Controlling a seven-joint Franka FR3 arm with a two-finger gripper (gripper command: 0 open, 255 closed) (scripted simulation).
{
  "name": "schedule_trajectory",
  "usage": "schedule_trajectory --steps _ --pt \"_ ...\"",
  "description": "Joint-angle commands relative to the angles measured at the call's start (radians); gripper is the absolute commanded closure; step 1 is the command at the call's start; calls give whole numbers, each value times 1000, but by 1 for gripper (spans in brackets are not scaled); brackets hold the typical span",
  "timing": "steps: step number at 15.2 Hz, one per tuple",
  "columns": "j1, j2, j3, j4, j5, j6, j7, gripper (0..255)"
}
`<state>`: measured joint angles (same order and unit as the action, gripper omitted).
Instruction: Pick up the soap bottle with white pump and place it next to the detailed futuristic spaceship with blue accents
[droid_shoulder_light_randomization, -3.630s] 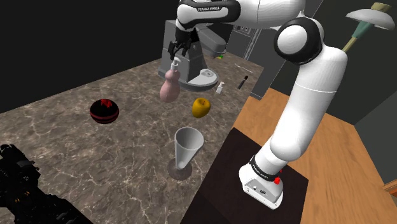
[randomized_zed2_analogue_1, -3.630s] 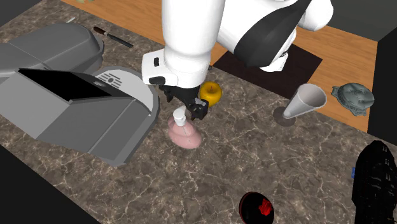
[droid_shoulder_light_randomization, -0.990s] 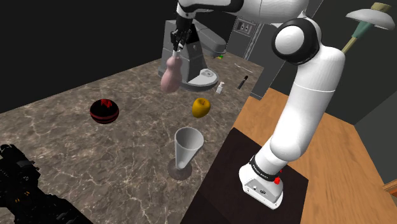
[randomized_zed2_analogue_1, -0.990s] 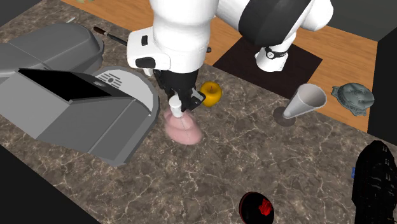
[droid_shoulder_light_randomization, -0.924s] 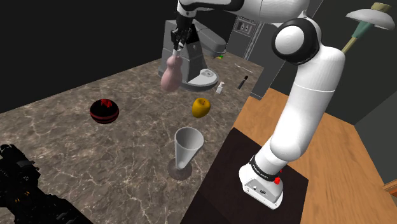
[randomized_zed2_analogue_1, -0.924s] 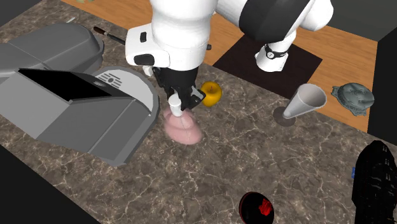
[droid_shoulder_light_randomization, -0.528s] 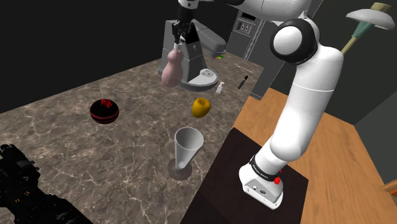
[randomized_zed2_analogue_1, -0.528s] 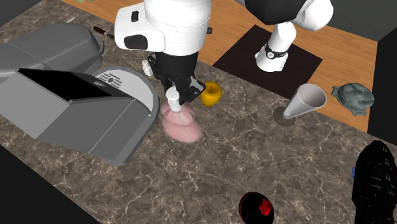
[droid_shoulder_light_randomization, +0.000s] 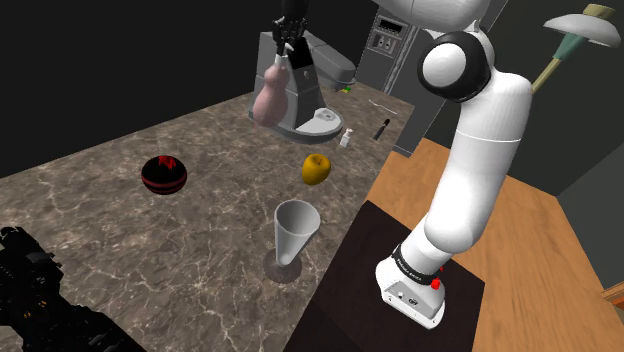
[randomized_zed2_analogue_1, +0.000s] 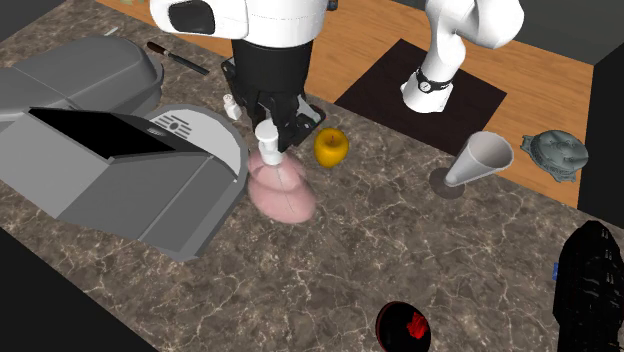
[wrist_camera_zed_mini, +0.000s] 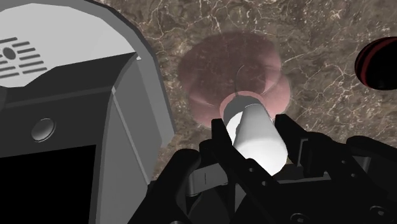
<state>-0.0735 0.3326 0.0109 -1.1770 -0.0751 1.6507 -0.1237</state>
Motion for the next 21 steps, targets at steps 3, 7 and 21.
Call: schedule_trajectory --steps 3,7,21 --pt "2 29 0 102 0 -72 -4 255" --pt "18 33 5 147 -5 -114 14 255" --pt "222 -133 107 -88 -61 -75 318 255"
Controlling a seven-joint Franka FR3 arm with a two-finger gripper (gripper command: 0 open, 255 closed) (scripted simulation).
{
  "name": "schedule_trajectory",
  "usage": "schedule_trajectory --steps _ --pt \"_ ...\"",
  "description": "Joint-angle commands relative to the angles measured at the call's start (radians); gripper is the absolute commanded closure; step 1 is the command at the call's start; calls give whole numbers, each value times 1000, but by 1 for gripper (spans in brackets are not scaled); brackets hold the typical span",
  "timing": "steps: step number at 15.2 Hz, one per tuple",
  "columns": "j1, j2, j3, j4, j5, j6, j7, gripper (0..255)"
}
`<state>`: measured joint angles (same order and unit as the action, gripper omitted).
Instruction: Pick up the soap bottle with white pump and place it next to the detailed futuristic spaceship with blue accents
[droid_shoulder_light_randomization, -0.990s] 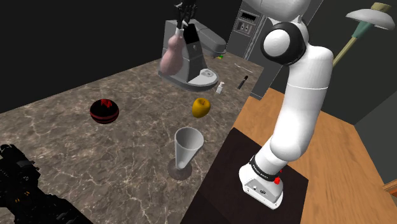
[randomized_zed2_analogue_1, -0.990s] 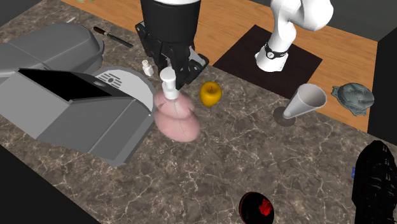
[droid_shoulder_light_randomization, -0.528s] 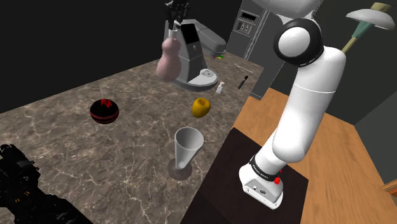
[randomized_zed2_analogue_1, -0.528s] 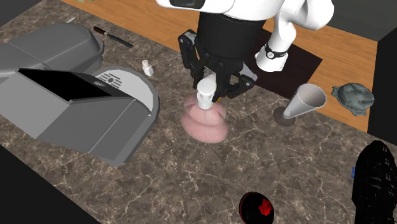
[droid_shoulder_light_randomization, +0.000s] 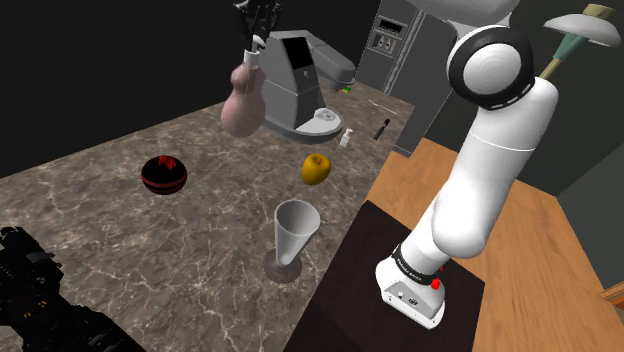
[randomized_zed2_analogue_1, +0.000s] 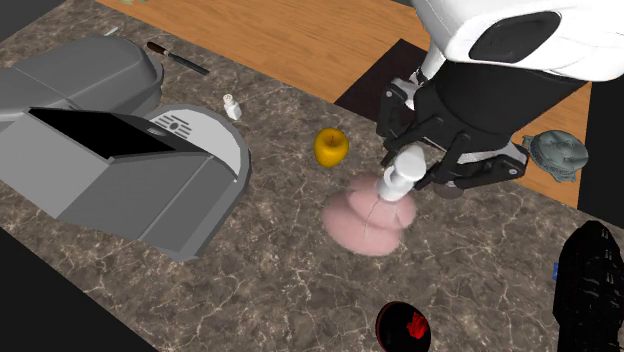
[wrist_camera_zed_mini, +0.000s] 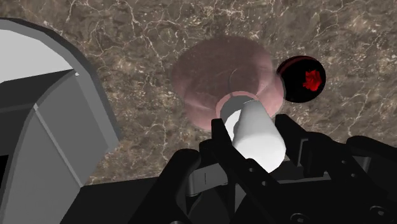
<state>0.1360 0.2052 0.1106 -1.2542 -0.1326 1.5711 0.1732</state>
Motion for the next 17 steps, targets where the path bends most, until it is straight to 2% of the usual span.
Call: schedule_trajectory --steps 1,9,17 --pt "27 -8 16 -14 -7 2 44 255" --pt "149 20 84 28 -45 -37 225 255" --pt "295 135 143 196 -101 -121 399 255"
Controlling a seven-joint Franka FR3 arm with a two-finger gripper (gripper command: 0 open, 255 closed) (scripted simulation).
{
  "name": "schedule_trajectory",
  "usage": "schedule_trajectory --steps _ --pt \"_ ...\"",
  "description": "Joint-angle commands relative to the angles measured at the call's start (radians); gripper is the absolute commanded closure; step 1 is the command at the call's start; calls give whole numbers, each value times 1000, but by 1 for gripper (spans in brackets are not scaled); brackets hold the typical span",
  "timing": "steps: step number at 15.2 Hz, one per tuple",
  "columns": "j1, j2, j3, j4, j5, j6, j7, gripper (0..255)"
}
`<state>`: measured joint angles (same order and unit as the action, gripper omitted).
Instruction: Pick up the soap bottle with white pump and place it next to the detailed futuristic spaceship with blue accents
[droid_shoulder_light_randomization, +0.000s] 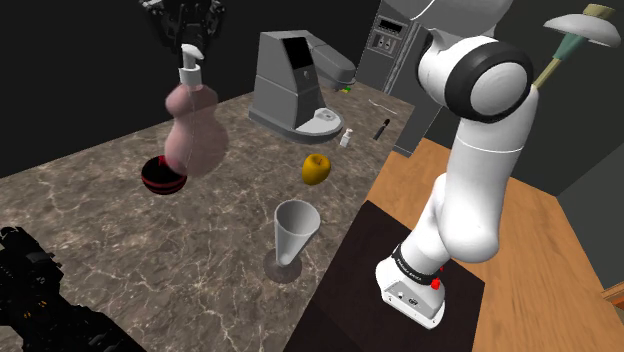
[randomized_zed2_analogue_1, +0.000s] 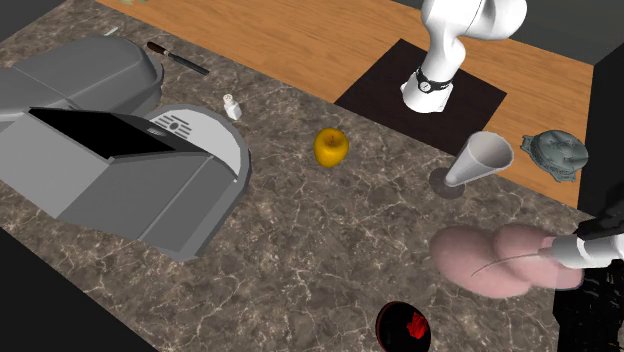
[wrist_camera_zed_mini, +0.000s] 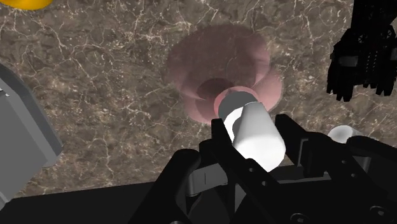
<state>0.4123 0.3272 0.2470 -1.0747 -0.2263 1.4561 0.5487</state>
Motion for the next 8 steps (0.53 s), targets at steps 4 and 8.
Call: schedule_trajectory --steps 4,8 --pt "51 33 17 18 -17 6 65 255" --pt "36 -2 17 -91 -7 80 73 255"
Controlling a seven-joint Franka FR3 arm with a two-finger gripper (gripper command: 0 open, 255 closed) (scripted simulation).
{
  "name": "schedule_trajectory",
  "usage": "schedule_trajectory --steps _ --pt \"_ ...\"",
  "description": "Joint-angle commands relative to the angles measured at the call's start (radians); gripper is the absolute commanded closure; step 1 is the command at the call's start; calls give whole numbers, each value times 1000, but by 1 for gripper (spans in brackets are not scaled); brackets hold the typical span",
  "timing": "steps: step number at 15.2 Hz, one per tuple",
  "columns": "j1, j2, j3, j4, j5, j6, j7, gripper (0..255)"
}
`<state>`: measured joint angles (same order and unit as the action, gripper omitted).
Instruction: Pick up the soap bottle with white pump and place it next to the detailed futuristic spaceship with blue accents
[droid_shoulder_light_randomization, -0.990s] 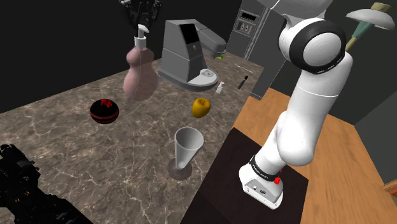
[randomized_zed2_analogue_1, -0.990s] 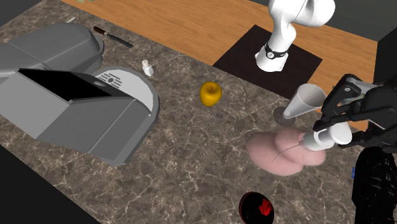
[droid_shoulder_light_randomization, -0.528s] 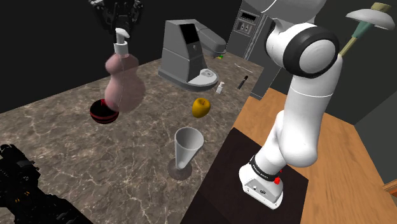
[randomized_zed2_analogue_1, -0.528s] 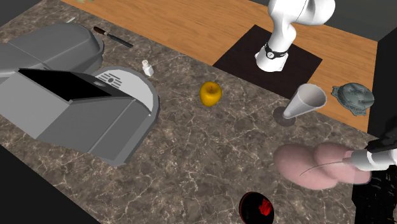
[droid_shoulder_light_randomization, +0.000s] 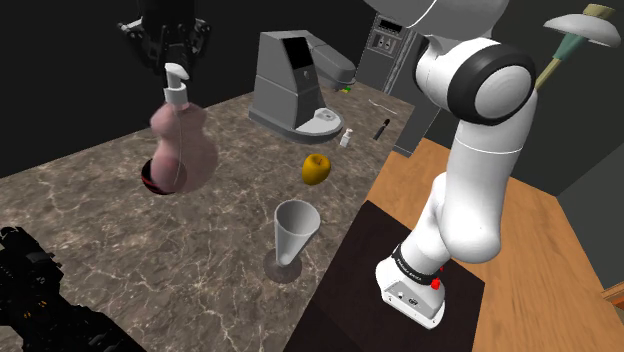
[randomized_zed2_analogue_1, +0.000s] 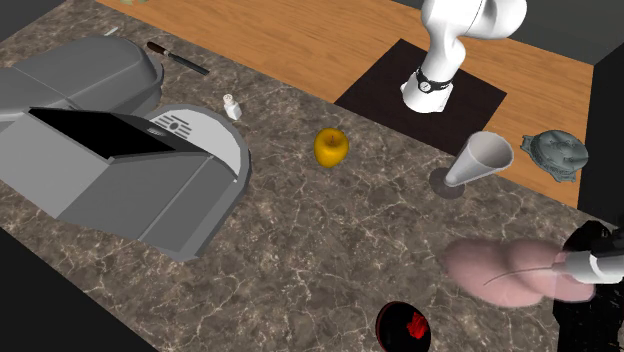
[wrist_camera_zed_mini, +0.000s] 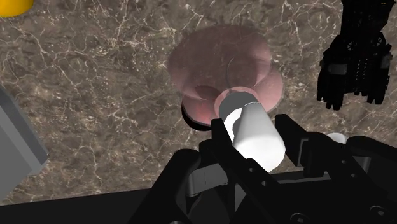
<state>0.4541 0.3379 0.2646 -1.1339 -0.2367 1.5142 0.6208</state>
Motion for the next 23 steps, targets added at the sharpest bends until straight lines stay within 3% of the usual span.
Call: schedule_trajectory --steps 1,23 --pt "-8 -20 0 -56 6 39 3 255" --pt "-38 -75 -6 -431 12 358 44 255"
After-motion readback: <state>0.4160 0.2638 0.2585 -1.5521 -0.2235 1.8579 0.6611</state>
